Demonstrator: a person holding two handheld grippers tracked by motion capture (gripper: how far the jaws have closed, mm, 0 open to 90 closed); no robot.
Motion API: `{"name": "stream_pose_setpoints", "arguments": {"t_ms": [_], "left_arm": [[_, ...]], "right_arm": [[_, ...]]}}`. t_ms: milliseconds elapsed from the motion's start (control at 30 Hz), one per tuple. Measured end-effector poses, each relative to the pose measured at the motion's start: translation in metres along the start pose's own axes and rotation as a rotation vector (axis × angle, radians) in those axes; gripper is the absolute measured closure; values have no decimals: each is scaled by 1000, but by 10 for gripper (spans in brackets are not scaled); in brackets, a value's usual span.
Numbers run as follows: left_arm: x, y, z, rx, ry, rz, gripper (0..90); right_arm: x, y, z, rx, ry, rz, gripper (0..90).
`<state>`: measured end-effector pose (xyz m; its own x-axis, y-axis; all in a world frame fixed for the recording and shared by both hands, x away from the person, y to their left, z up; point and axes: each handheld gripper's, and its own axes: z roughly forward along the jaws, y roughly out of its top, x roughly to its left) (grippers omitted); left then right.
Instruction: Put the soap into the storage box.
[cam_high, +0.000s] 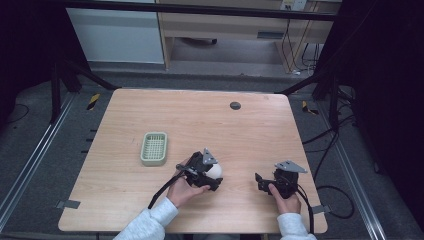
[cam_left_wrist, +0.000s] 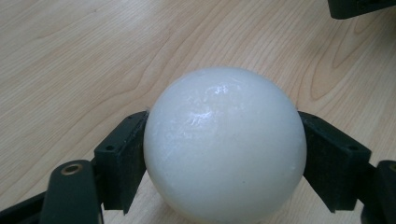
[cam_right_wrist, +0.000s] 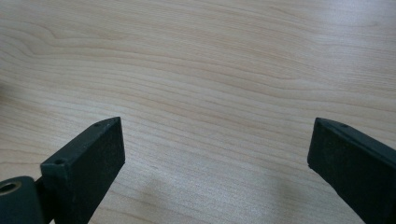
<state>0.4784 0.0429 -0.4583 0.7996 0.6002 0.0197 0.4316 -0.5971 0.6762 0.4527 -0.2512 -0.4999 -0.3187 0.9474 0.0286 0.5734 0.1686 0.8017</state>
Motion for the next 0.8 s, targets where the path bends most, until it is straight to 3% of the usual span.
{"name": "stream_pose_setpoints", "arguments": {"t_ms": [800], "left_arm": [[20, -9, -35, -37, 15, -28, 225]], "right_arm": [[0, 0, -1, -1, 3, 0, 44]]}}
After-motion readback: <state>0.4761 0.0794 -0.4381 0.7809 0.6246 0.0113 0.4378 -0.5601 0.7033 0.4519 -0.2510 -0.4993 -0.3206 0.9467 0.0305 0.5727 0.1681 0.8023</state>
